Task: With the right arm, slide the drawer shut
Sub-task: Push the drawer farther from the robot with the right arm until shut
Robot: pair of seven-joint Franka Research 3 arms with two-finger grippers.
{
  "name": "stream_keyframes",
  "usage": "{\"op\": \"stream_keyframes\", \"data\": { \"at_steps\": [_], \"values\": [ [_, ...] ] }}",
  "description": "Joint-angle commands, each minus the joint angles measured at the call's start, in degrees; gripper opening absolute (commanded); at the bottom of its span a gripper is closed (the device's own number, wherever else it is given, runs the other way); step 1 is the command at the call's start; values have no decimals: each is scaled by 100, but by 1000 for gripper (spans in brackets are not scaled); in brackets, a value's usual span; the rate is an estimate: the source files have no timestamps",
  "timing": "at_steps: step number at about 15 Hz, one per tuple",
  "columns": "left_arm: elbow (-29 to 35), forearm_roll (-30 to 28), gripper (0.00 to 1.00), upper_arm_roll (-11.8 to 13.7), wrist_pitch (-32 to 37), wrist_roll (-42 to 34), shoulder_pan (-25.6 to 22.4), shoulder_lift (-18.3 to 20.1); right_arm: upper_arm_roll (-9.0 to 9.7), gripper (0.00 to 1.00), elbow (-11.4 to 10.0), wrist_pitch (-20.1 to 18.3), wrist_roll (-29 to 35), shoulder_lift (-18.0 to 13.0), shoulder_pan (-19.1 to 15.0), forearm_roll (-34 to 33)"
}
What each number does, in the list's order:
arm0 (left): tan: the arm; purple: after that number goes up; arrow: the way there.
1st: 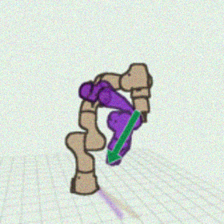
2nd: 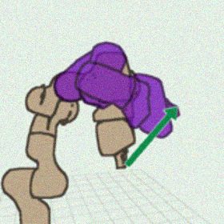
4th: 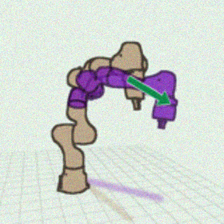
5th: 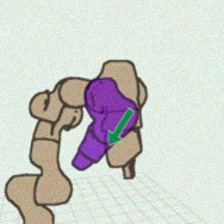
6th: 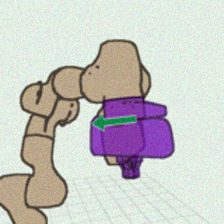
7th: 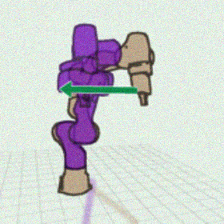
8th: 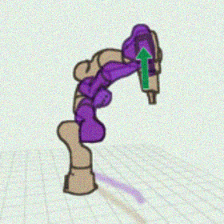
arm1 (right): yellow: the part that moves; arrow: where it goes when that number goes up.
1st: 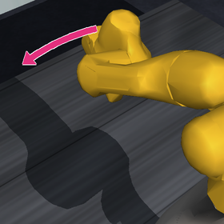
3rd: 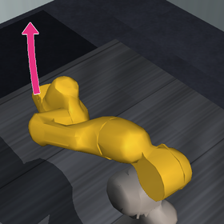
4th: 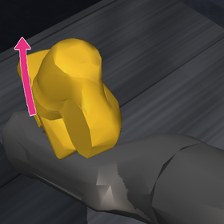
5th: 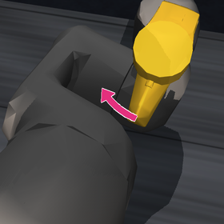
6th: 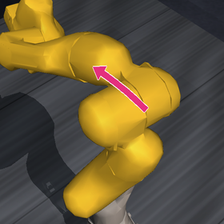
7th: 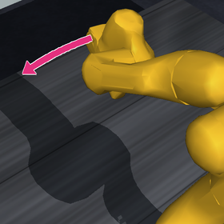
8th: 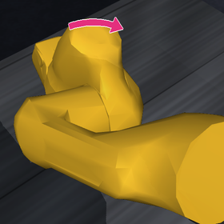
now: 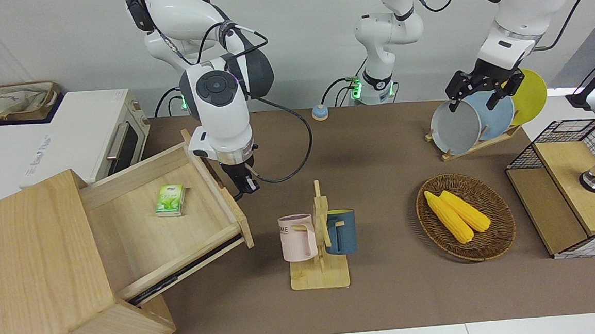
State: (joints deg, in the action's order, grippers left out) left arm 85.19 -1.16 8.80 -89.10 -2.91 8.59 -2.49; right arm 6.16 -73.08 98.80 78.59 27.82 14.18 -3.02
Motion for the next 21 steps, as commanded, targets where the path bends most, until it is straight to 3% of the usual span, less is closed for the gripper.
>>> {"op": "stream_keyframes", "data": {
  "at_steps": [1, 12, 21],
  "values": [
    [-117, 72, 995, 95, -2, -43, 99, -76, 70, 0, -66, 333, -142, 22, -231, -23],
    [-117, 72, 998, 95, -2, -43, 99, -76, 61, 0, -40, 869, -555, 30, -644, -23],
    [-117, 72, 995, 95, -2, -43, 99, -76, 70, 0, -22, 887, -1249, 30, -1206, 47]
  ]
}}
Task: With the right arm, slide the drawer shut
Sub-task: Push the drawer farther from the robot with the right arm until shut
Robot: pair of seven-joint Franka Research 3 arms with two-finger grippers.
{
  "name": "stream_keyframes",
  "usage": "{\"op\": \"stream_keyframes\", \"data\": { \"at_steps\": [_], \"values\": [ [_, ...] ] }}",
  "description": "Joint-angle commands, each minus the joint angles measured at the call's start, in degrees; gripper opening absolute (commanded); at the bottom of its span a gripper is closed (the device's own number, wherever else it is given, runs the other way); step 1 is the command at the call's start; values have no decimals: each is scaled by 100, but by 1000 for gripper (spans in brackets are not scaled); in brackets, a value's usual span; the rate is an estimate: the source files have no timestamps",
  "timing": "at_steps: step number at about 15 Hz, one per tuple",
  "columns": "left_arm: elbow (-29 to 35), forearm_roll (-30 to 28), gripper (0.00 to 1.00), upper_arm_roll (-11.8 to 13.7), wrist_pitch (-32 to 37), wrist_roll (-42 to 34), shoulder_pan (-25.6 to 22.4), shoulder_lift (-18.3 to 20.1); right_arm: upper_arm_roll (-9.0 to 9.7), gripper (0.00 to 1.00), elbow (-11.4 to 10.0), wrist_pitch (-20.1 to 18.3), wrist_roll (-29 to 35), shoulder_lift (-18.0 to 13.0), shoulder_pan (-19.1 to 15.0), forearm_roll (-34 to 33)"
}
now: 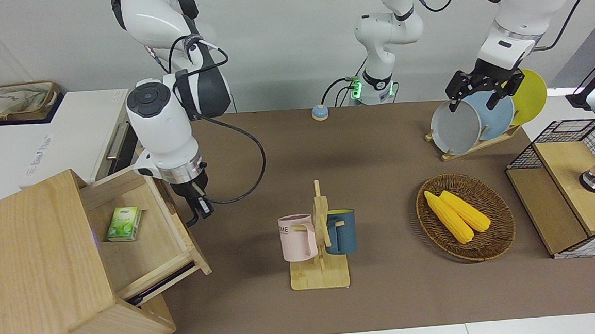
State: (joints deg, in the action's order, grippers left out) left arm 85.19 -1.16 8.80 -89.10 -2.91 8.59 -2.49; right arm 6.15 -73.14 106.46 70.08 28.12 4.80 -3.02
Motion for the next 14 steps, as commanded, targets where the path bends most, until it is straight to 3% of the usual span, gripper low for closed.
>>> {"op": "stream_keyframes", "data": {
  "at_steps": [1, 6, 14],
  "values": [
    [-117, 72, 995, 95, -2, -43, 99, -76, 71, 0, -16, 120, -451, 1, -330, 47],
    [-117, 72, 998, 95, -2, -43, 99, -76, 71, 0, 10, 155, -530, 45, -647, 56],
    [-117, 63, 995, 95, -2, -43, 99, -76, 97, 0, 10, 200, -1171, 71, -1016, 47]
  ]
}}
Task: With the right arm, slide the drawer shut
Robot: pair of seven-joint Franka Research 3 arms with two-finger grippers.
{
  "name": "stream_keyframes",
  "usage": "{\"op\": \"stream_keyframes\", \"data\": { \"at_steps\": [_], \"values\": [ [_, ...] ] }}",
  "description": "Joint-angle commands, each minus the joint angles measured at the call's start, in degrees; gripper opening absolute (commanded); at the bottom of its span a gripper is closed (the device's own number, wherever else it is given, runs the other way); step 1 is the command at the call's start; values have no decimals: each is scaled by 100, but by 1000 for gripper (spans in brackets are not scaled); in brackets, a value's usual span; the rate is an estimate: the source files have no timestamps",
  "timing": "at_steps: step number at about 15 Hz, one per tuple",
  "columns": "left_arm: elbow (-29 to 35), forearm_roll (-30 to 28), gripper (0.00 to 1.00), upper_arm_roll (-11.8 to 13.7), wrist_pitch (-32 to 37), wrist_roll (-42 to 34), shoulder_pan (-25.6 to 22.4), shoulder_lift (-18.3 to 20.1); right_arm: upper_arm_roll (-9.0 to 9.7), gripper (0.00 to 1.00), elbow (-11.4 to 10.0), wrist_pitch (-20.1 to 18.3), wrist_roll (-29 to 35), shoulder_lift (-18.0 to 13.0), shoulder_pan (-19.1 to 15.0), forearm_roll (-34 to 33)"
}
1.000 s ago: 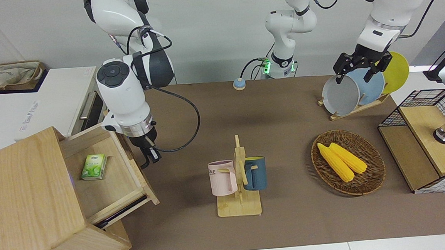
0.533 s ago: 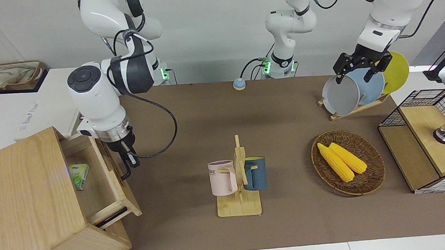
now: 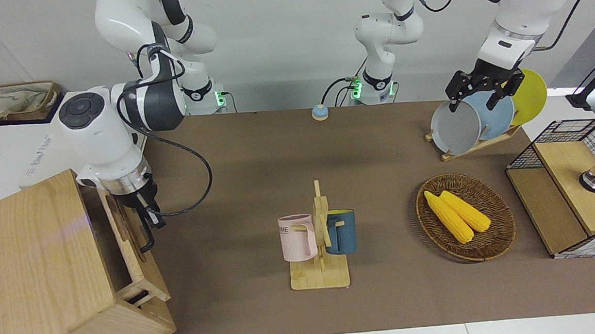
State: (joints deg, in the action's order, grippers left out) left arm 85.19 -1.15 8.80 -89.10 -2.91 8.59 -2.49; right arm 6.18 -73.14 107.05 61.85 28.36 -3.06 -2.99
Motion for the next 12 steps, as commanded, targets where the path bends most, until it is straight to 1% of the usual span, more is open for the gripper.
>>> {"op": "stream_keyframes", "data": {
  "at_steps": [1, 7, 8, 12],
  "values": [
    [-117, 71, 995, 95, -2, -43, 99, -76, 94, 0, 10, 141, -471, 55, -273, 44],
    [-117, 72, 995, 95, -2, -43, 99, -76, 103, 0, 10, 115, -683, 64, -475, 44],
    [-117, 72, 995, 95, -2, -43, 99, -76, 112, 0, 10, 115, -761, 64, -554, 44],
    [-117, 72, 998, 95, -2, -43, 99, -76, 112, 0, 10, 150, -903, 108, -643, 44]
  ]
}}
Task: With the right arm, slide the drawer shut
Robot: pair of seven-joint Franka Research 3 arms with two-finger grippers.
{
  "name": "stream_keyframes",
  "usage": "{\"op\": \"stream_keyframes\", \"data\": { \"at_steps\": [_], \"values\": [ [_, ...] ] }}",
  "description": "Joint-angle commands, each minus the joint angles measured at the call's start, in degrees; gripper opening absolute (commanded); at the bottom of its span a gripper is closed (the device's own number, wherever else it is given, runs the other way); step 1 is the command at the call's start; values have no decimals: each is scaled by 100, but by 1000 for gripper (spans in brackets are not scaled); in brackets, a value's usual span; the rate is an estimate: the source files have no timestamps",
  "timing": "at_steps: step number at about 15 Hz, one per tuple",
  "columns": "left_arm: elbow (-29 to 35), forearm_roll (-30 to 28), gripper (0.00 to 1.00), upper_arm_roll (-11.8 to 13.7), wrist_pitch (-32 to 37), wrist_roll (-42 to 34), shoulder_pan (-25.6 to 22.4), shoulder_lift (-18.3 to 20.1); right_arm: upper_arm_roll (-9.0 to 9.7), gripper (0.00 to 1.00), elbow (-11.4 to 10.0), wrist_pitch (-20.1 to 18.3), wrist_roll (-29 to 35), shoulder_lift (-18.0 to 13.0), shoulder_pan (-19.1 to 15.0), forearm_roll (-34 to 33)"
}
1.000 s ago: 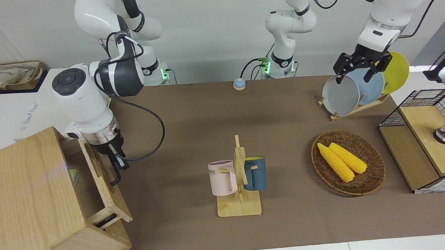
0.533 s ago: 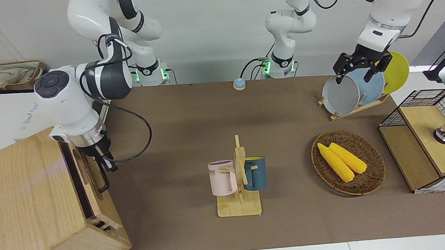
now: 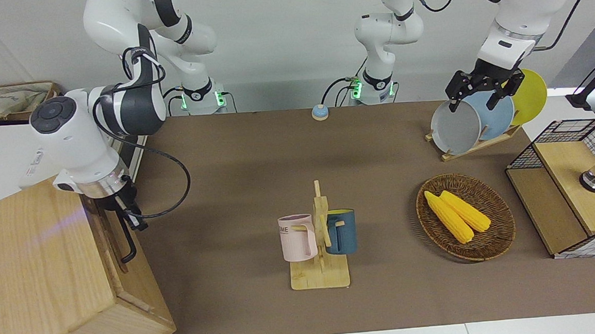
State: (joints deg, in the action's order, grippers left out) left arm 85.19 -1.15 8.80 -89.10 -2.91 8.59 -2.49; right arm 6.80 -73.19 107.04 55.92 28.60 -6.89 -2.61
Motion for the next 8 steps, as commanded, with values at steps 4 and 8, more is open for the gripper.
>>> {"op": "stream_keyframes", "data": {
  "at_steps": [4, 8],
  "values": [
    [-117, 72, 995, 95, -2, -43, 99, -76, 225, 0, 15, 159, -450, 111, -479, 6],
    [-117, 63, 995, 95, -2, -43, 99, -76, 261, 0, 15, 159, -450, 111, -498, -3]
  ]
}}
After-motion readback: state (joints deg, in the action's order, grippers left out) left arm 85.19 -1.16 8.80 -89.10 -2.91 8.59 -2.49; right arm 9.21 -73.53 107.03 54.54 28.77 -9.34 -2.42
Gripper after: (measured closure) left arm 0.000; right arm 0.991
